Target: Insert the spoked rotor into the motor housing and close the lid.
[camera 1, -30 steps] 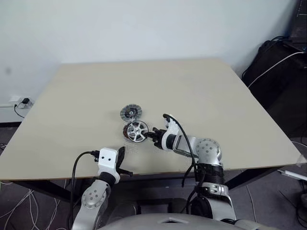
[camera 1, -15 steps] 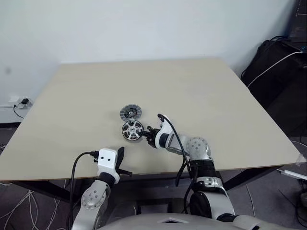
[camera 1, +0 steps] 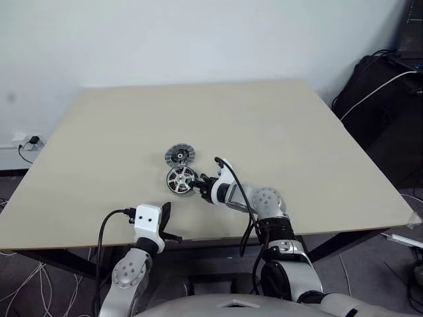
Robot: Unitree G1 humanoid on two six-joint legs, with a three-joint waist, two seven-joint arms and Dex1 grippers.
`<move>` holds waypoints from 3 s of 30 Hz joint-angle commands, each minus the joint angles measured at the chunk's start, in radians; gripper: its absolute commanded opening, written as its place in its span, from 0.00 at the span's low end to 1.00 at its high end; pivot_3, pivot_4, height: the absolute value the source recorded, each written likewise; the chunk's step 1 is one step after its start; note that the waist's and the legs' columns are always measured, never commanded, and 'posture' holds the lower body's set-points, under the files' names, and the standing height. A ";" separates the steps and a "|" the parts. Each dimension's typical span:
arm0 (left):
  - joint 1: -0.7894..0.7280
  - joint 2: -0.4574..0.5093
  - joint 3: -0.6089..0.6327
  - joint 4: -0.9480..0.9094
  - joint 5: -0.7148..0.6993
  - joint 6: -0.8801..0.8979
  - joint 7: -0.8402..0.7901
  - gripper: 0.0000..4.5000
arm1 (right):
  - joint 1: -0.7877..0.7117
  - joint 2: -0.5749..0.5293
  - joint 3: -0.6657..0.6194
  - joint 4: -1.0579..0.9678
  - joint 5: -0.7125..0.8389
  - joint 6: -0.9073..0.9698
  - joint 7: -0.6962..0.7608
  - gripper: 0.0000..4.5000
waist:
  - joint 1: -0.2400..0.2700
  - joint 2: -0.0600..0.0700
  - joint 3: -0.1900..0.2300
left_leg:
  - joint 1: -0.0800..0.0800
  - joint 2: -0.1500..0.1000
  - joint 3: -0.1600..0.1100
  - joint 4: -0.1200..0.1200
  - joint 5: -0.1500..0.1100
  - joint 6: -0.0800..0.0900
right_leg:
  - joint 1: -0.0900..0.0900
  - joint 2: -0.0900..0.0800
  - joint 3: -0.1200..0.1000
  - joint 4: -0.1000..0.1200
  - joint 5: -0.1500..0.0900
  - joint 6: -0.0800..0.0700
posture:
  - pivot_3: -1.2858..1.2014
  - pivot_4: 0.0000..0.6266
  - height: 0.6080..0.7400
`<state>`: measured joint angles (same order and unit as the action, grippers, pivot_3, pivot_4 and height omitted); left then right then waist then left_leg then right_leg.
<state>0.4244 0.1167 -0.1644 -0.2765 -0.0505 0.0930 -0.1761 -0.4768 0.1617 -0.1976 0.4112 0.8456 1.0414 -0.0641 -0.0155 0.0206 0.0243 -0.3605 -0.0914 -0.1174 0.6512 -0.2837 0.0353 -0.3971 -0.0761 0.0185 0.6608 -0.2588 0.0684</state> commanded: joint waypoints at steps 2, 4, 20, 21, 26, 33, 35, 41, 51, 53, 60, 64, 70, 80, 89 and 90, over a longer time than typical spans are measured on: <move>-0.005 -0.002 0.007 -0.045 -0.003 -0.025 0.000 0.00 | -0.096 0.097 0.001 0.013 -0.002 -0.040 0.014 0.07 | -0.002 0.000 0.000 | 0.000 0.001 0.000 0.000 0.000 -0.001 | 0.000 0.000 0.000 0.000 0.001 -0.001 | 0.52 0.00 1.00; -0.004 -0.001 0.007 -0.044 -0.003 -0.025 0.000 0.00 | -0.101 0.096 -0.002 0.020 -0.002 -0.046 0.016 0.07 | -0.002 0.000 0.000 | 0.000 0.001 0.000 0.000 0.001 -0.001 | 0.000 0.000 0.000 0.000 0.001 -0.001 | 0.52 0.00 1.00; -0.007 0.000 0.003 -0.043 -0.003 -0.023 -0.003 0.00 | -0.112 0.096 -0.015 -0.003 0.028 -0.035 0.014 0.07 | -0.005 0.000 0.000 | 0.000 0.001 0.000 0.000 0.005 -0.001 | 0.000 0.002 0.000 0.000 0.003 -0.001 | 0.52 0.00 1.00; -0.007 0.000 0.003 -0.043 -0.003 -0.022 -0.003 0.00 | -0.113 0.096 -0.016 -0.005 0.030 -0.033 0.010 0.07 | -0.005 0.000 0.000 | 0.000 0.001 0.000 0.000 0.005 -0.001 | 0.000 0.002 0.000 0.000 0.003 -0.002 | 0.52 0.00 1.00; -0.011 -0.001 -0.001 -0.041 -0.001 -0.021 -0.004 0.00 | -0.117 0.097 -0.016 0.003 0.024 -0.043 0.001 0.07 | -0.005 0.000 0.000 | 0.000 0.001 0.000 -0.001 0.005 -0.001 | 0.000 0.001 0.000 0.000 0.003 -0.002 | 0.52 0.00 1.00; -0.010 -0.001 -0.002 -0.039 0.001 -0.024 -0.002 0.00 | -0.116 0.093 -0.007 0.026 0.009 -0.049 0.002 0.07 | -0.005 0.000 0.000 | 0.000 0.001 0.000 -0.001 0.005 -0.001 | 0.000 0.002 0.000 0.000 0.003 -0.002 | 0.52 0.00 1.00; -0.010 -0.001 -0.001 -0.039 0.001 -0.024 -0.002 0.00 | -0.113 0.094 -0.004 0.035 0.001 -0.053 0.004 0.07 | -0.005 0.000 0.000 | 0.000 0.001 0.000 -0.001 0.005 -0.001 | 0.000 0.002 0.000 0.000 0.003 -0.002 | 0.52 0.00 1.00; -0.006 -0.001 -0.001 -0.041 0.001 -0.027 -0.002 0.00 | -0.107 0.094 -0.002 0.043 -0.011 -0.055 0.003 0.07 | -0.005 0.000 0.000 | 0.000 0.001 0.000 -0.001 0.005 -0.001 | 0.000 0.001 0.000 0.000 0.003 -0.002 | 0.52 0.00 1.00; -0.009 -0.002 0.001 -0.039 -0.002 -0.025 -0.003 0.00 | -0.102 0.088 -0.004 0.013 0.007 -0.059 0.002 0.81 | -0.005 0.004 -0.005 | 0.002 0.001 0.000 0.000 0.005 -0.001 | 0.002 0.001 -0.001 0.000 0.004 -0.001 | 0.52 0.00 1.00; -0.008 -0.002 0.002 -0.040 -0.003 -0.025 -0.003 0.00 | -0.096 0.085 -0.004 -0.024 0.025 -0.048 0.004 0.88 | -0.004 0.005 -0.005 | 0.003 0.001 0.000 0.000 0.006 0.000 | 0.003 0.001 -0.001 0.000 0.004 -0.001 | 0.52 0.00 1.00; -0.007 -0.001 0.002 -0.044 -0.005 -0.022 -0.004 0.00 | -0.048 0.067 -0.005 -0.149 0.038 -0.008 -0.049 0.88 | -0.004 0.005 -0.004 | 0.001 0.001 0.000 -0.001 0.007 0.000 | 0.001 0.002 0.000 0.000 0.004 0.000 | 0.52 0.00 1.00; -0.010 0.000 0.001 -0.043 -0.004 -0.023 -0.006 0.00 | 0.010 0.032 0.062 -0.261 -0.017 -0.041 -0.018 0.88 | -0.004 0.004 -0.004 | 0.001 0.001 0.000 -0.002 0.006 0.001 | 0.000 0.000 0.000 -0.001 0.004 0.000 | 0.52 0.00 1.00; -0.020 0.004 -0.003 -0.034 0.015 -0.062 -0.002 0.00 | 0.065 -0.147 0.467 -0.383 -0.386 -0.367 0.228 0.59 | -0.005 0.004 -0.004 | 0.000 -0.001 0.000 -0.002 0.006 0.001 | -0.001 0.001 -0.001 -0.001 0.004 0.000 | 0.52 0.00 1.00; -0.014 -0.003 -0.004 -0.031 0.019 -0.073 0.007 0.00 | -0.036 -0.140 0.657 -0.107 -0.709 -0.654 0.342 0.01 | 0.002 -0.003 -0.001 | 0.001 -0.001 -0.001 -0.002 0.007 -0.001 | 0.000 0.002 -0.002 -0.001 0.004 0.000 | 0.52 0.00 1.00; -0.006 -0.011 -0.004 -0.031 0.019 -0.077 0.016 0.00 | -0.131 -0.064 0.602 0.096 -0.777 -0.702 0.367 0.01 | 0.003 -0.003 -0.001 | 0.001 -0.001 -0.001 -0.003 0.007 -0.002 | -0.001 0.003 -0.001 0.000 0.004 -0.001 | 0.52 0.00 1.00; -0.005 -0.012 -0.004 -0.031 0.019 -0.077 0.016 0.00 | -0.133 -0.062 0.599 0.115 -0.786 -0.710 0.369 0.01 | 0.004 -0.003 -0.001 | 0.001 -0.001 -0.001 -0.003 0.007 -0.002 | 0.000 0.003 -0.001 0.000 0.004 -0.001 | 0.52 0.00 1.00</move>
<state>0.4243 0.1099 -0.1680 -0.2765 -0.0383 0.0375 -0.1645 -0.5843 0.0889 0.4233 0.5158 0.0741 0.3593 0.3015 -0.0117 0.0177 0.0234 -0.3598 -0.0925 -0.1189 0.6485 -0.2766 0.0338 -0.3976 -0.0735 0.0176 0.6604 -0.2547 0.0677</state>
